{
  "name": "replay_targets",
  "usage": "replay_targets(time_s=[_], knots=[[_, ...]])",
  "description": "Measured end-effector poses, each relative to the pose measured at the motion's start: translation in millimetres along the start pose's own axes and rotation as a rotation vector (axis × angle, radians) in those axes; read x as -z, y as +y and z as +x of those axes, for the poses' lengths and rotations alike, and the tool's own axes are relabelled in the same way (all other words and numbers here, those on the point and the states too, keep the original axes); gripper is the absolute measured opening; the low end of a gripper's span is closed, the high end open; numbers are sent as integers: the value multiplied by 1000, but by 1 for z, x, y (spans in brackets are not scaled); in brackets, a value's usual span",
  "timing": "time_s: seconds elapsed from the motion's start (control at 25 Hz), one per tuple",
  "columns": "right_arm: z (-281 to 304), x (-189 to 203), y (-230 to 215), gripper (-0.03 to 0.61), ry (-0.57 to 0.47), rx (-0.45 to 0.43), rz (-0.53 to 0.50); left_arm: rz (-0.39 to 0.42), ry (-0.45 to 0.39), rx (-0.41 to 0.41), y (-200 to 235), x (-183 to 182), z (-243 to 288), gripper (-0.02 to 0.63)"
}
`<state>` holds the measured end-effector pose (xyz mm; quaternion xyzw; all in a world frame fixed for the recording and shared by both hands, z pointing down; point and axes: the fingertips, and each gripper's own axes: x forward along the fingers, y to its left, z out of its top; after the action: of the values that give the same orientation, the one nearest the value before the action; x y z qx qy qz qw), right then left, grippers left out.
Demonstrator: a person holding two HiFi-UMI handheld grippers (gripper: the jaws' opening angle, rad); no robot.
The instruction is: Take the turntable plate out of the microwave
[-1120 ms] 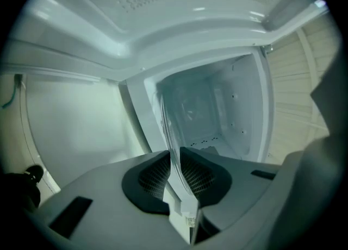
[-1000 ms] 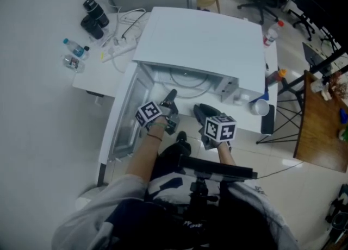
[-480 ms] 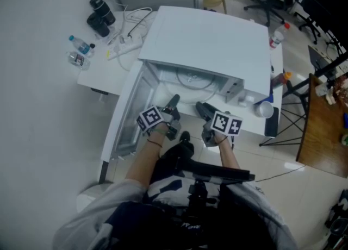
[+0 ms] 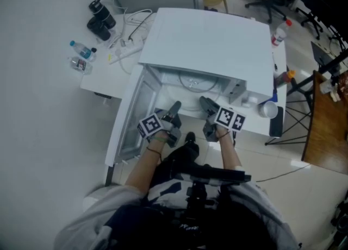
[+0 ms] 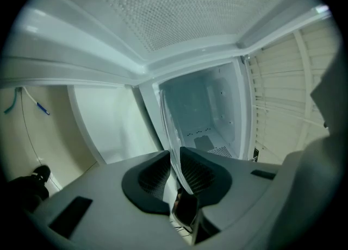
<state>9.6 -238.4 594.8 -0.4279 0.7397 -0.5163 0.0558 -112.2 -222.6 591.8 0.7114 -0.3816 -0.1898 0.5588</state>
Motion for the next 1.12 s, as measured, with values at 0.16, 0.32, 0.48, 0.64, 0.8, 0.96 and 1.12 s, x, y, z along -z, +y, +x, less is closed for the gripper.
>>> replay_targets(time_s=[0.16, 0.32, 0.48, 0.64, 0.8, 0.96, 1.12], knots=[[7, -4, -3, 132, -17, 8, 2, -10, 33, -22, 3, 9, -3, 52], [4, -5, -5, 100, -56, -26, 90, 5, 54, -28, 3, 11, -4, 57], [1, -4, -5, 80, -87, -60, 133, 16, 42, -3, 2, 7, -2, 61], [-1, -2, -1, 74, -85, -84, 128, 30, 25, 43, 1, 2, 4, 66], [-6, 2, 3, 75, -63, -95, 104, -21, 3, 174, -14, -4, 25, 80], [-6, 8, 4, 74, -57, -108, 105, -56, -25, 218, -17, -10, 35, 61], [-10, 10, 6, 75, -53, -112, 90, -16, -14, 234, -23, -4, 32, 52]])
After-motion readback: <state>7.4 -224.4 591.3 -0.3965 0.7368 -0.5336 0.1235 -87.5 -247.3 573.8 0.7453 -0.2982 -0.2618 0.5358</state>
